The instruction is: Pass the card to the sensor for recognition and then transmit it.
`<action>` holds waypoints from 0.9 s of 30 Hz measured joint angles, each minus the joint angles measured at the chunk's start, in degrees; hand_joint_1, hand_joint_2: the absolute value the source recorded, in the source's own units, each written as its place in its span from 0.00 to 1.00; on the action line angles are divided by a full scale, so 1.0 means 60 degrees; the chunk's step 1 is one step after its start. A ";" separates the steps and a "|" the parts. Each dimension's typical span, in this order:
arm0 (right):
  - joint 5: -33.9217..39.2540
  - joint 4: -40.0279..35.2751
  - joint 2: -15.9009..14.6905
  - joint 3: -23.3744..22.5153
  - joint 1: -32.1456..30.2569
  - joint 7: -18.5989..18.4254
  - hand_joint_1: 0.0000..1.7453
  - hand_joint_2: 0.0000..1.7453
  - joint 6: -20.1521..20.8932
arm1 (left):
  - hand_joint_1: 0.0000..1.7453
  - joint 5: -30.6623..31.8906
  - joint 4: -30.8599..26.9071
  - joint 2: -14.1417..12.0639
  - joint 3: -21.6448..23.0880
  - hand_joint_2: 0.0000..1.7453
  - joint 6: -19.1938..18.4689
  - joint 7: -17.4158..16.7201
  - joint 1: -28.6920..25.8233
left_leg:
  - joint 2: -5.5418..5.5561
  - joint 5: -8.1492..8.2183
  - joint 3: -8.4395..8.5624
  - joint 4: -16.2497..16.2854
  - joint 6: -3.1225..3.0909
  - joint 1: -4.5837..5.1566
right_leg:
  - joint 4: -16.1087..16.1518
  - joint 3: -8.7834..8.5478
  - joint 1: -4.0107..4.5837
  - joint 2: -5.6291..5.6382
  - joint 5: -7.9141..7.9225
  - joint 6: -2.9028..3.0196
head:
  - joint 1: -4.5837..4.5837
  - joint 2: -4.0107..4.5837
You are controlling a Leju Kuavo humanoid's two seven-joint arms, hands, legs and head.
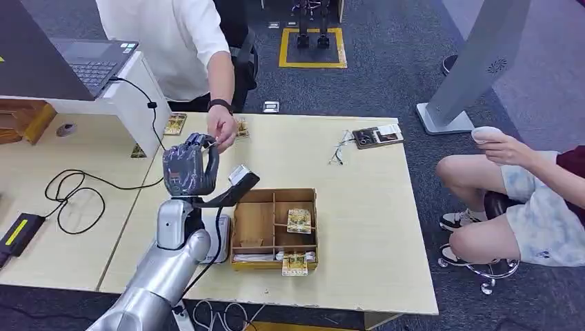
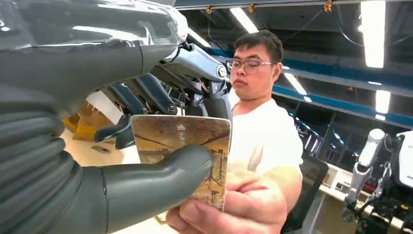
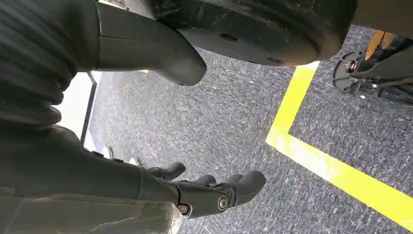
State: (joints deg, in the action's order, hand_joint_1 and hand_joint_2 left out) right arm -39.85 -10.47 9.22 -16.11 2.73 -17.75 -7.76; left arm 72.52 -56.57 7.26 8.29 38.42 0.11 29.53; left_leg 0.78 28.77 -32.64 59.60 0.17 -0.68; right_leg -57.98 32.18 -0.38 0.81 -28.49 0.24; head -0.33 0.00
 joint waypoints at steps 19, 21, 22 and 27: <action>-0.0127 0.0000 0.0004 -0.0015 -0.0001 0.0040 0.00 1.00 -0.0004 | 0.00 -0.0817 0.0240 0.0207 -0.0175 1.00 0.0004 0.0973 -0.0189 | 0.0002 0.0000 -0.0004 0.0000 0.0000 0.0000 | 0.0000 -0.0001 0.0000 -0.0005 0.0000 0.0000 | -0.0003 0.0000; -0.0127 0.0000 0.0004 -0.0044 -0.0002 0.0047 0.00 1.00 -0.0007 | 0.00 -0.1072 0.0054 0.0259 -0.0252 1.00 0.0004 0.1312 -0.0311 | 0.0002 0.0000 -0.0004 0.0000 0.0000 0.0000 | 0.0000 0.0000 0.0000 -0.0003 0.0000 0.0000 | 0.0000 0.0000; -0.0124 0.0000 0.0004 -0.0069 -0.0003 0.0051 0.00 1.00 -0.0007 | 0.00 -0.1236 -0.0088 0.0295 -0.0321 1.00 0.0004 0.1531 -0.0390 | 0.0001 0.0001 -0.0005 -0.0001 -0.0001 0.0000 | 0.0000 0.0000 0.0000 -0.0003 0.0000 0.0000 | -0.0004 0.0000; -0.0120 0.0000 0.0015 -0.0189 -0.0010 0.0066 0.00 1.00 -0.0018 | 0.00 -0.2515 -0.0951 0.0546 -0.0620 1.00 0.0004 0.2948 -0.0969 | 0.0000 0.0001 -0.0005 -0.0001 -0.0001 0.0000 | 0.0000 0.0000 0.0000 -0.0003 -0.0001 0.0000 | -0.0003 0.0000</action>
State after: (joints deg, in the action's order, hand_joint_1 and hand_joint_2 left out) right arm -40.57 -10.47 9.31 -17.25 2.67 -17.35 -7.87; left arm 57.43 -62.28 10.53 4.57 38.45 17.80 23.72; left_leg 0.78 28.78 -32.67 59.59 0.17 -0.67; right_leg -57.98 32.18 -0.38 0.79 -28.50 0.24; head -0.35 0.00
